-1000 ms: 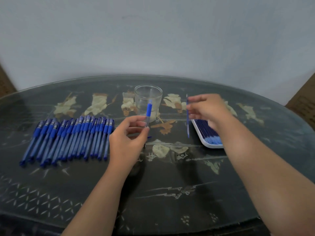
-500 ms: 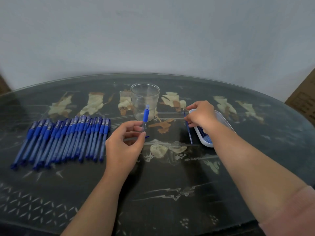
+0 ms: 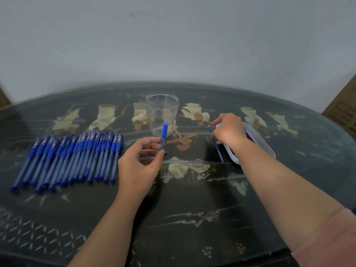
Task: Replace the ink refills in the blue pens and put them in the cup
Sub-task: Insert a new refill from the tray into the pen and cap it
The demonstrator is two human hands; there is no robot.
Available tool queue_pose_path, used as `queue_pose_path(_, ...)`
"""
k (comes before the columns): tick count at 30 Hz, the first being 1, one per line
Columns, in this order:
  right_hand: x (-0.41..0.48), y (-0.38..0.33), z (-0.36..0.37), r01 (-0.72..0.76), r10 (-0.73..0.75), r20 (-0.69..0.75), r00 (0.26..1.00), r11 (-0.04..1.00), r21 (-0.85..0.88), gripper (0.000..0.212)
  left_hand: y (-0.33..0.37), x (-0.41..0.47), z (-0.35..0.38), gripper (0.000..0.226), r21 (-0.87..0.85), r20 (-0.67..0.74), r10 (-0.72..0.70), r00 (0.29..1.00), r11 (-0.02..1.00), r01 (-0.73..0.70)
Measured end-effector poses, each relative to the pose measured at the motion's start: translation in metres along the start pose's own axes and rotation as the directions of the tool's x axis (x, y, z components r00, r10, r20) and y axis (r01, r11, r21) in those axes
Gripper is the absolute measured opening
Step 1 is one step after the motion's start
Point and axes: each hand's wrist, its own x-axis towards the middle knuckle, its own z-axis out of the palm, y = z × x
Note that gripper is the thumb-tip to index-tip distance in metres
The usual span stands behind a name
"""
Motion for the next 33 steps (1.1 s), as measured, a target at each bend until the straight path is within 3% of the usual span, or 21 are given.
queue_pose_path(6, -0.004, -0.003, 0.003, 0.059, -0.066, -0.027, 0.997, 0.975, -0.212, 0.033, -0.001, 0.001, 0.001, 0.033, 0.006, 0.008, 0.008, 1.0, 1.0, -0.008)
queue_pose_path(20, -0.005, -0.005, 0.02, 0.127, -0.139, -0.003, 0.99, 0.912, -0.391, 0.032, -0.003, 0.001, 0.0, 0.033, 0.004, 0.009, 0.009, 1.0, 1.0, -0.009)
queue_pose_path(28, -0.004, -0.002, 0.014, 0.134, -0.152, -0.029, 0.988, 0.938, -0.318, 0.029, -0.001, 0.0, -0.001, 0.034, 0.001, 0.019, -0.001, 1.0, 1.0, 0.001)
queue_pose_path(33, -0.006, -0.002, 0.005, 0.062, -0.061, 0.023, 0.998, 0.996, -0.064, 0.017, -0.002, -0.001, -0.001, 0.033, 0.003, 0.018, 0.003, 1.0, 1.0, -0.003)
